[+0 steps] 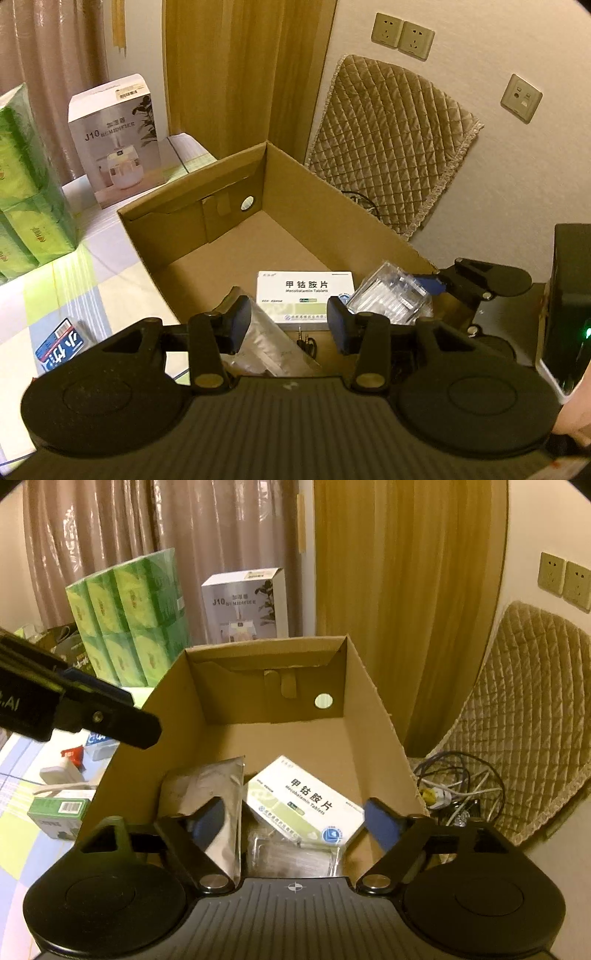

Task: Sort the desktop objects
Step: 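Open both tools to release the tray and pouch into the box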

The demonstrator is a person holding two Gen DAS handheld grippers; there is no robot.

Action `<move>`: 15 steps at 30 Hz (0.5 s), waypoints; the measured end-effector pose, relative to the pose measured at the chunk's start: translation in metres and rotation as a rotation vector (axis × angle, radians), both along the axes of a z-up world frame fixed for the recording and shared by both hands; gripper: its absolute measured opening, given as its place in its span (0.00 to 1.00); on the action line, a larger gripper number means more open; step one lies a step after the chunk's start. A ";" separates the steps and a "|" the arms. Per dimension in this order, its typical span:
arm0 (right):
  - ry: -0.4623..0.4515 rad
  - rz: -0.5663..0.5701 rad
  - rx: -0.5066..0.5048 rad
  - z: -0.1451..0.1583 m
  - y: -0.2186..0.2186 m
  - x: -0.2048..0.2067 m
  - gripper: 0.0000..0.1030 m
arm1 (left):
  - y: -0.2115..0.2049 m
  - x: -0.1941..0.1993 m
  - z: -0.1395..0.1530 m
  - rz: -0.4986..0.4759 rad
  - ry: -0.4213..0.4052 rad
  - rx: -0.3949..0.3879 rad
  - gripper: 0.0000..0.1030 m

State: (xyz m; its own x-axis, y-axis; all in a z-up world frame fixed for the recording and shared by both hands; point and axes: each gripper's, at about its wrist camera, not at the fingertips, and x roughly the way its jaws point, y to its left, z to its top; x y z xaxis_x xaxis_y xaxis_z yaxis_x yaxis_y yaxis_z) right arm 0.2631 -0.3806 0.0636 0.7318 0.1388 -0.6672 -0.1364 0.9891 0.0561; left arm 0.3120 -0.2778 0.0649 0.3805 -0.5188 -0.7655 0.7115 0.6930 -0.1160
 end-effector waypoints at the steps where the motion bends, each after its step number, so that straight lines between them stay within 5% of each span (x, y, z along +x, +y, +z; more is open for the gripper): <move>1: 0.001 -0.001 0.008 0.000 -0.001 0.000 0.81 | 0.002 -0.001 0.000 0.001 -0.001 0.001 0.39; 15: 0.010 0.006 0.008 0.000 0.005 0.001 0.82 | 0.022 -0.012 0.000 0.007 -0.024 0.018 0.44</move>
